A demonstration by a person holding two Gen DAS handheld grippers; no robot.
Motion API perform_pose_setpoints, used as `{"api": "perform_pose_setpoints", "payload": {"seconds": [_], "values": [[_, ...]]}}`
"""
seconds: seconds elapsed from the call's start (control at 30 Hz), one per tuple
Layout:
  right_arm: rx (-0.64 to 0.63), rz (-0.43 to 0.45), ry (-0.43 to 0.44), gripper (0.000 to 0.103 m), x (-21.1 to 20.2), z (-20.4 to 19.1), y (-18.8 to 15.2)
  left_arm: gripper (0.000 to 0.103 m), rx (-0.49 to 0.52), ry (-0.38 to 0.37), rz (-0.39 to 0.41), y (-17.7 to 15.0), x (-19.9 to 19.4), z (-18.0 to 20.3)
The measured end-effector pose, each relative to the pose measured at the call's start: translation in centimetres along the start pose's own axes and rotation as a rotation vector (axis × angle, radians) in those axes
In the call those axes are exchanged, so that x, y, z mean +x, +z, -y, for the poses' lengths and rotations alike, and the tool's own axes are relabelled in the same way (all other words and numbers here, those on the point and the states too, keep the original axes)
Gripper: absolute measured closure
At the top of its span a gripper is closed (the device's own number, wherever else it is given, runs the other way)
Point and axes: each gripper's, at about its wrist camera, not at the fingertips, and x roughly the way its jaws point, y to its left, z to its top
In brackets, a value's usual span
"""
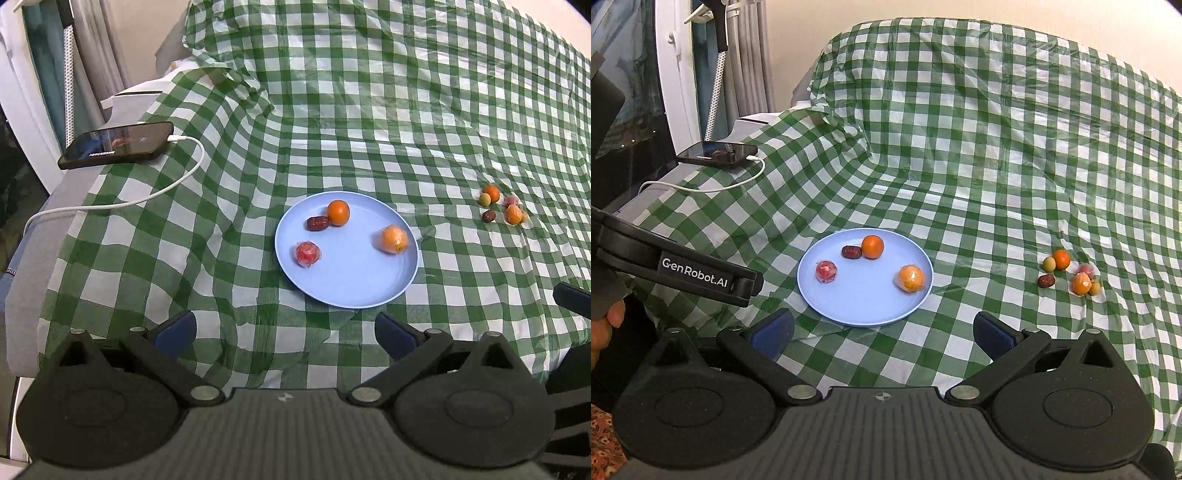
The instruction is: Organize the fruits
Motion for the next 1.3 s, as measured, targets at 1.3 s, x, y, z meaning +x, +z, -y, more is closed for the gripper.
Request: {"api": "perform_pose_setpoints", "payload": {"seconds": [1.3], "values": [[0.051,-0.066,-0.002,0.001,2.7,1.4,-0.1,0.000,0.012,0.020,-0.047,1.2,1.8,0.0]]}}
